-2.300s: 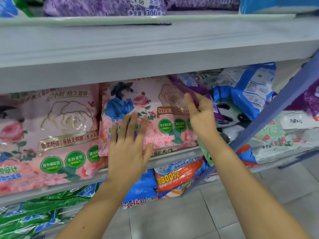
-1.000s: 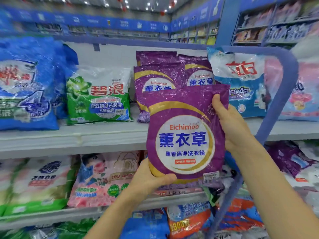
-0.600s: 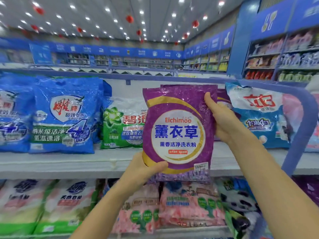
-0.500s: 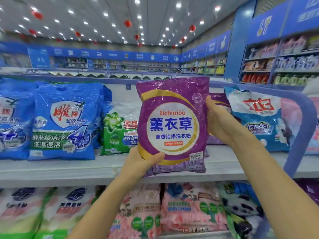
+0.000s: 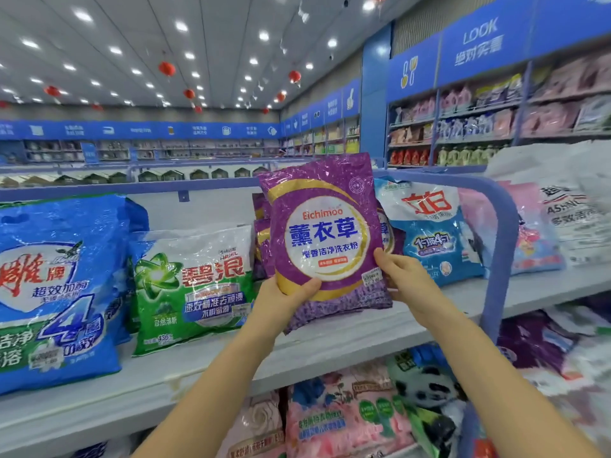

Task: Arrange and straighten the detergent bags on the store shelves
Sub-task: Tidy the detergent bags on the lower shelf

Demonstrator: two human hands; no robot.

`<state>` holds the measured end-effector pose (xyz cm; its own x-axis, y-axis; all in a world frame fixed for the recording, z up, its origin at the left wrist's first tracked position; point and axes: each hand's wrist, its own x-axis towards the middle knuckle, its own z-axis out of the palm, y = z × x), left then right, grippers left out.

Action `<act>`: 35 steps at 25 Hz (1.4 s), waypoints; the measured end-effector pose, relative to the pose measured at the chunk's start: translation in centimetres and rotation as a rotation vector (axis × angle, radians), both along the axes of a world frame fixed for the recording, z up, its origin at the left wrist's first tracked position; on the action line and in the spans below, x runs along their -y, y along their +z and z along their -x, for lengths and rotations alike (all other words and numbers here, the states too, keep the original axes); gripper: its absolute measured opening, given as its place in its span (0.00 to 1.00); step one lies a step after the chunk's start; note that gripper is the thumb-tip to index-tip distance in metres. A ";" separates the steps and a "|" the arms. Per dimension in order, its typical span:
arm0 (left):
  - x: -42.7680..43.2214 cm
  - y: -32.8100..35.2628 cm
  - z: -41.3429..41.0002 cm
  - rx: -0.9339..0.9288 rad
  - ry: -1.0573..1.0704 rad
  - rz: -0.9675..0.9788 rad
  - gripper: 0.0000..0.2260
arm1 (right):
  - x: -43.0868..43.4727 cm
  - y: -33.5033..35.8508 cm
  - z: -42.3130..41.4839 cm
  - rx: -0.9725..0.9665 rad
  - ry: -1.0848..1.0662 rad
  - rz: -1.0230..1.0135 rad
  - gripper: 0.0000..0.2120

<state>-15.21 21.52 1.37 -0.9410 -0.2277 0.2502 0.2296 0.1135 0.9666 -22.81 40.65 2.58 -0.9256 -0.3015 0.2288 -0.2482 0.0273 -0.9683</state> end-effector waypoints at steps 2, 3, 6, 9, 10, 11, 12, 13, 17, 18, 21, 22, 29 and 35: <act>-1.4 0.1 1.3 0.054 0.006 -0.021 0.20 | -0.9 -0.2 1.5 0.021 -0.021 -0.013 0.15; -2.2 0.3 1.9 0.078 0.010 -0.030 0.21 | -1.4 -0.3 2.5 0.033 -0.029 -0.016 0.15; -4.5 0.8 4.4 0.075 0.072 -0.049 0.20 | -3.0 -0.6 5.9 0.038 0.003 0.002 0.15; -6.8 0.8 7.6 0.024 0.182 -0.071 0.24 | -4.8 -0.6 9.7 -0.020 0.021 -0.050 0.16; -7.8 0.6 8.7 0.021 0.213 -0.082 0.26 | -5.5 -0.6 10.9 -0.048 0.014 -0.073 0.15; -8.7 0.4 9.6 0.024 0.244 -0.081 0.27 | -6.0 -0.8 12.0 -0.074 0.004 -0.083 0.13; -9.5 0.1 10.3 0.022 0.270 -0.075 0.27 | -6.5 -1.0 12.9 -0.101 -0.011 -0.085 0.09; -10.1 -0.2 11.1 0.022 0.304 -0.070 0.26 | -6.9 -1.3 13.8 -0.137 -0.028 -0.106 0.06; -11.4 -1.0 13.1 0.055 0.444 -0.117 0.29 | -7.1 -2.8 15.0 -0.288 -0.074 -0.239 0.09; -11.7 -1.1 13.5 0.050 0.465 -0.138 0.30 | -6.9 -3.1 14.9 -0.324 -0.105 -0.240 0.10; -12.9 -1.3 14.6 0.002 0.537 -0.143 0.26 | -6.7 -3.8 14.5 -0.424 -0.179 -0.187 0.14; -13.2 -1.3 15.0 -0.012 0.547 -0.139 0.25 | -6.7 -4.0 14.5 -0.446 -0.188 -0.181 0.15; -13.8 -1.4 17.0 -0.029 0.531 -0.202 0.19 | -6.5 -4.0 15.9 -0.418 -0.251 -0.225 0.16; -13.2 -1.3 17.4 -0.010 0.494 -0.258 0.19 | -6.6 -3.7 16.0 -0.336 -0.271 -0.143 0.18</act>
<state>-32.56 34.75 0.07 -0.7046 -0.6963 0.1365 0.2188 -0.0302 0.9753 -38.80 47.30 -1.08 -0.8569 -0.1090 0.5038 -0.5136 0.2619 -0.8171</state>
